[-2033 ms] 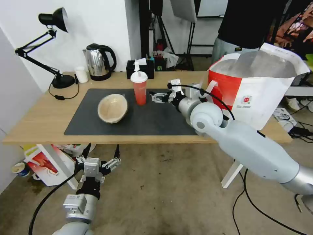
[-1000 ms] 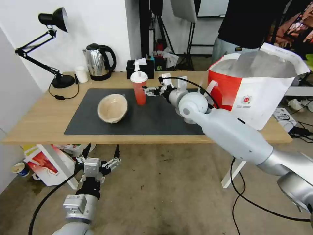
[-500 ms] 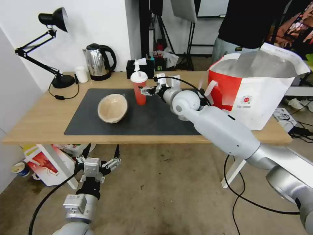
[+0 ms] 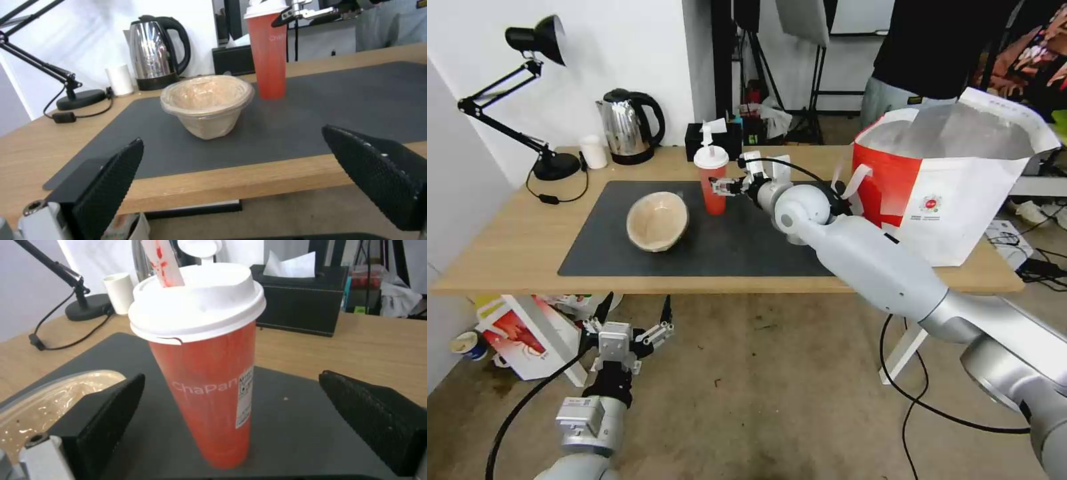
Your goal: Pick up the trash from the table and place it into the takeout bag.
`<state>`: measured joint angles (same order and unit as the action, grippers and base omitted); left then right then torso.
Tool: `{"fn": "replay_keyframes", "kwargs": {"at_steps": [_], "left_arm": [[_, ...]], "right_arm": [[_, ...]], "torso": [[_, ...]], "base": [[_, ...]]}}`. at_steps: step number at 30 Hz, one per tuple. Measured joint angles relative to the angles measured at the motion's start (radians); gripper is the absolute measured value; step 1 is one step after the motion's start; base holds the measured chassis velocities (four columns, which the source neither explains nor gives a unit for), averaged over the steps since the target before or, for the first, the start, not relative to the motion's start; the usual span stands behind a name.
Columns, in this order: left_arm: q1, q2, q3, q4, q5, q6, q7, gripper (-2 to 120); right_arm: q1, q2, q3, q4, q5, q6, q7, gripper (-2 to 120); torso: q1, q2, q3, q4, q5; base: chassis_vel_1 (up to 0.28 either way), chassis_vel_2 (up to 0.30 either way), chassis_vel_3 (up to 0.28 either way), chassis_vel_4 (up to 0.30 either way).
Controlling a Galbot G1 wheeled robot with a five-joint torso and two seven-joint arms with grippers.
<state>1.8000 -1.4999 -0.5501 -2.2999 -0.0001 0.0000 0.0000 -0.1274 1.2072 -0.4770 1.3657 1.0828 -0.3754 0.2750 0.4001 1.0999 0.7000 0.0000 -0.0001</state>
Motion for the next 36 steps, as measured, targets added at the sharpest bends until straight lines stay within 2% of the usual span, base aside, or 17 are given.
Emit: {"fn": "replay_keyframes", "kwargs": {"at_steps": [17, 25, 36], "left_arm": [[0.0, 0.0, 0.0, 0.0, 0.0, 0.0, 0.0, 100], [0.0, 0.0, 0.0, 0.0, 0.0, 0.0, 0.0, 100], [0.0, 0.0, 0.0, 0.0, 0.0, 0.0, 0.0, 100]], "right_arm": [[0.026, 0.049, -0.009, -0.091, -0.019, 0.016, -0.033, 100], [0.035, 0.097, -0.01, -0.166, -0.039, 0.026, -0.065, 100], [0.035, 0.13, -0.007, -0.202, -0.052, 0.031, -0.08, 100]], "torso": [[0.0, 0.0, 0.0, 0.0, 0.0], [0.0, 0.0, 0.0, 0.0002, 0.0], [0.0, 0.0, 0.0, 0.0001, 0.0]], "base": [[0.0, 0.0, 0.0, 0.0], [0.0, 0.0, 0.0, 0.0], [0.0, 0.0, 0.0, 0.0]]}}
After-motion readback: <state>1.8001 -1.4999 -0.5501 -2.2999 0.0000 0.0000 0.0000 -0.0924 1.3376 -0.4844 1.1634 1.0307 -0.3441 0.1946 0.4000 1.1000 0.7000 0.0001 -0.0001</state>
